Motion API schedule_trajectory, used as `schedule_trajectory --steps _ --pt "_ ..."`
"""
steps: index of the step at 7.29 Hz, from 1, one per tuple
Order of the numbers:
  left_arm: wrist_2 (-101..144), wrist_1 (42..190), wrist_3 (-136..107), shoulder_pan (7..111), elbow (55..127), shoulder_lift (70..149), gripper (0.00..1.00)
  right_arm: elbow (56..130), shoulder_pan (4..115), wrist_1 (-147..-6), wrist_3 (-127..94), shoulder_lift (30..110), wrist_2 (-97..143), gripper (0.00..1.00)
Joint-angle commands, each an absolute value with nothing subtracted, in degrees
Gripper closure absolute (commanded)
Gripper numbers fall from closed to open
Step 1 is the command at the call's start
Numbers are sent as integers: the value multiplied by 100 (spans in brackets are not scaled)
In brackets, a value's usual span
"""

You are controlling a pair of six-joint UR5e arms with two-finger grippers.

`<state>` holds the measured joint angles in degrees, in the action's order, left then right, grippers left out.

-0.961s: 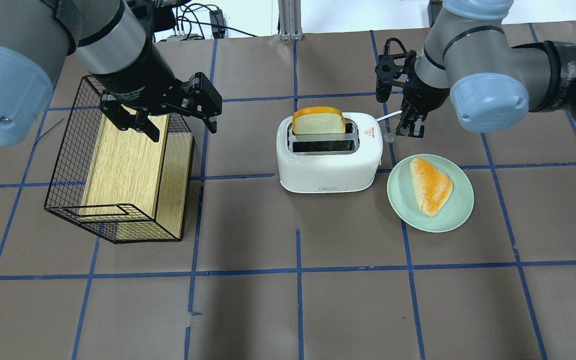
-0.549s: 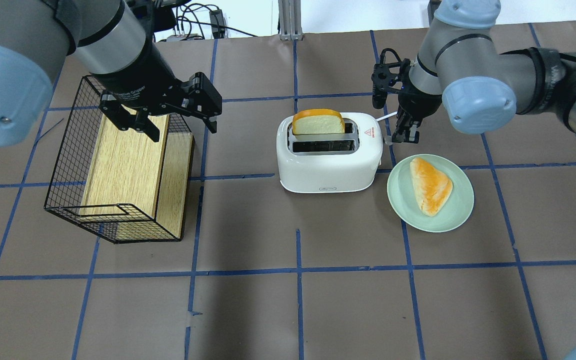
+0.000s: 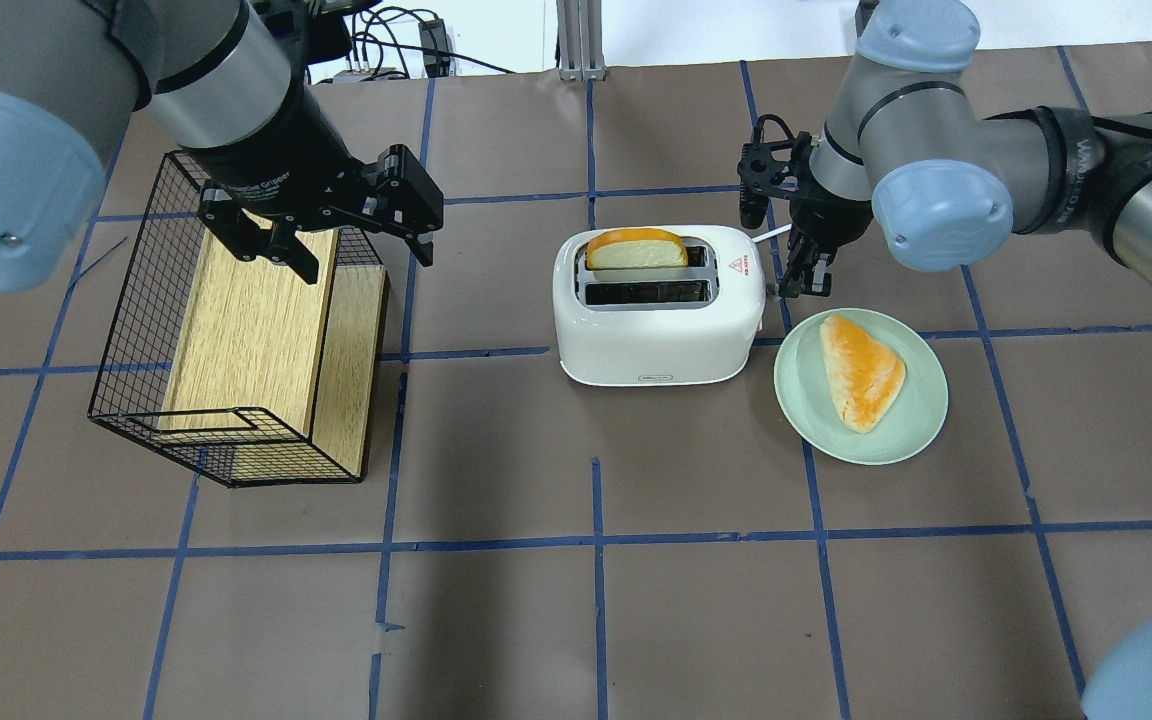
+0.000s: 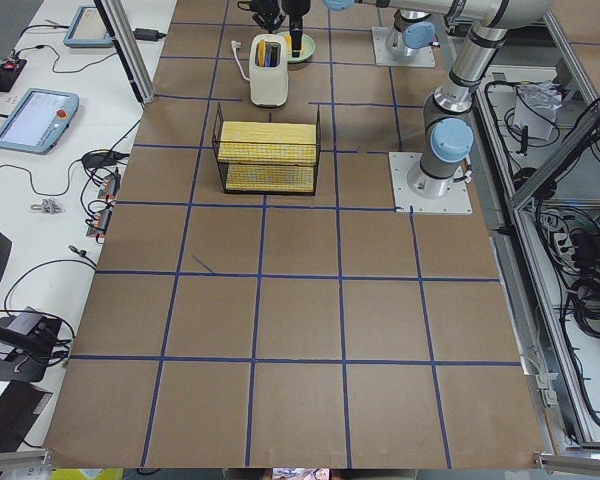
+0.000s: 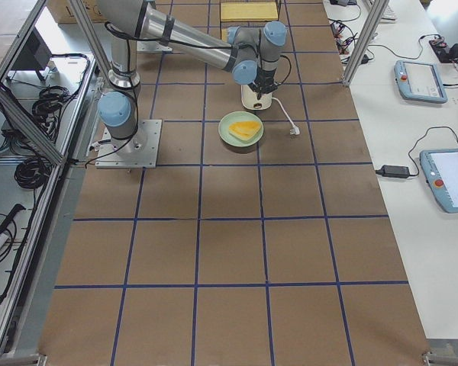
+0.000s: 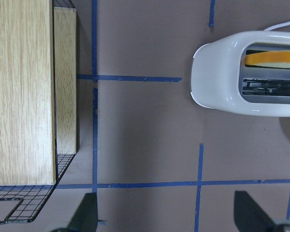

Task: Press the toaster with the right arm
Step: 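Hold the toaster lever down with the right gripper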

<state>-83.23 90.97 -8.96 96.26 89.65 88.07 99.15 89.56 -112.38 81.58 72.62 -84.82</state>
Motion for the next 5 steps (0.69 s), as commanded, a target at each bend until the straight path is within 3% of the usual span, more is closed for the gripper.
schedule_trajectory --steps 1,5 --pt "-8323 9097 -896 9624 8965 8807 0 9914 8956 -11241 8156 7216 -8481 92" --pt "-8323 9097 -896 9633 8965 8807 0 9975 8956 -11241 8165 7216 -8481 92"
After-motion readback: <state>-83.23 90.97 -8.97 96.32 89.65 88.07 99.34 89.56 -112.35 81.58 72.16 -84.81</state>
